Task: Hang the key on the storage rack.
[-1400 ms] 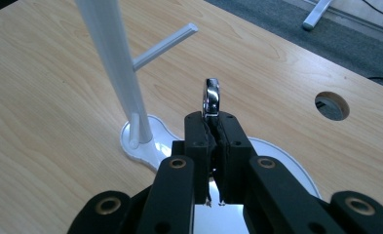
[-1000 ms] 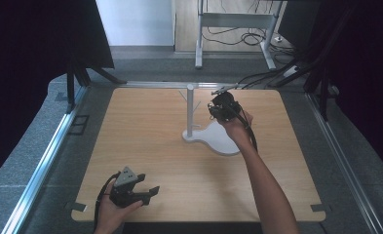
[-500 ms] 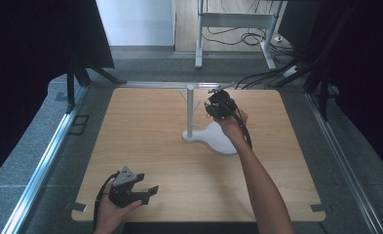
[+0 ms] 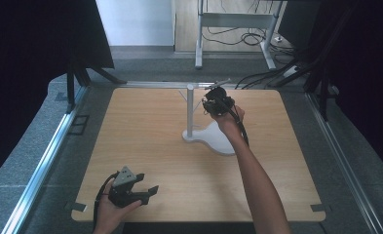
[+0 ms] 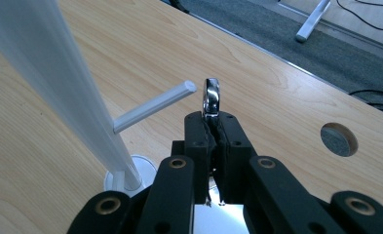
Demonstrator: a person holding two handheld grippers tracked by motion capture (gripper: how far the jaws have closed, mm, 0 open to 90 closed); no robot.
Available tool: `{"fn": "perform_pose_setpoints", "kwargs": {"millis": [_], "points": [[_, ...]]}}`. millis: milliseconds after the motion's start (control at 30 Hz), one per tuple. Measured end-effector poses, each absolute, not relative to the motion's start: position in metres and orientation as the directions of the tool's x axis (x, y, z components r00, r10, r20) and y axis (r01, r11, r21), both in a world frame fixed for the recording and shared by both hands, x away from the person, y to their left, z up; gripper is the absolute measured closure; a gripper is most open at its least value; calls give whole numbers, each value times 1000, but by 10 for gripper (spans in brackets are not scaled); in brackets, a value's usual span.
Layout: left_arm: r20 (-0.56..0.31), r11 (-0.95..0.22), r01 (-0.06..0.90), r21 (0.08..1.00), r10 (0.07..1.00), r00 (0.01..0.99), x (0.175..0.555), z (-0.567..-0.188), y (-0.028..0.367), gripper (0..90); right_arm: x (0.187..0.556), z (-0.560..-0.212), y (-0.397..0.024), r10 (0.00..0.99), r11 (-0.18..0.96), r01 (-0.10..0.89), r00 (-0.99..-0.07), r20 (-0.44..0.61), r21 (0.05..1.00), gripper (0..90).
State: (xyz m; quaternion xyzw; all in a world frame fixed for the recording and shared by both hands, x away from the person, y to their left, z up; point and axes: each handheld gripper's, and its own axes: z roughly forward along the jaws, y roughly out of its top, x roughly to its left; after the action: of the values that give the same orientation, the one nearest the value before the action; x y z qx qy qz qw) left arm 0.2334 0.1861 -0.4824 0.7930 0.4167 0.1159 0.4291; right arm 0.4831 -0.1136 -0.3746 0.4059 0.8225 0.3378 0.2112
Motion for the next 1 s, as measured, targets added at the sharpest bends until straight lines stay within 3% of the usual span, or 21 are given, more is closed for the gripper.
{"fn": "perform_pose_setpoints", "kwargs": {"millis": [1000], "points": [[-175, -286, 563, 775, 760, 626, 234, -483, 186, 271, 481, -378, -102, 792, 473, 485, -600, -115, 736, 844]]}}
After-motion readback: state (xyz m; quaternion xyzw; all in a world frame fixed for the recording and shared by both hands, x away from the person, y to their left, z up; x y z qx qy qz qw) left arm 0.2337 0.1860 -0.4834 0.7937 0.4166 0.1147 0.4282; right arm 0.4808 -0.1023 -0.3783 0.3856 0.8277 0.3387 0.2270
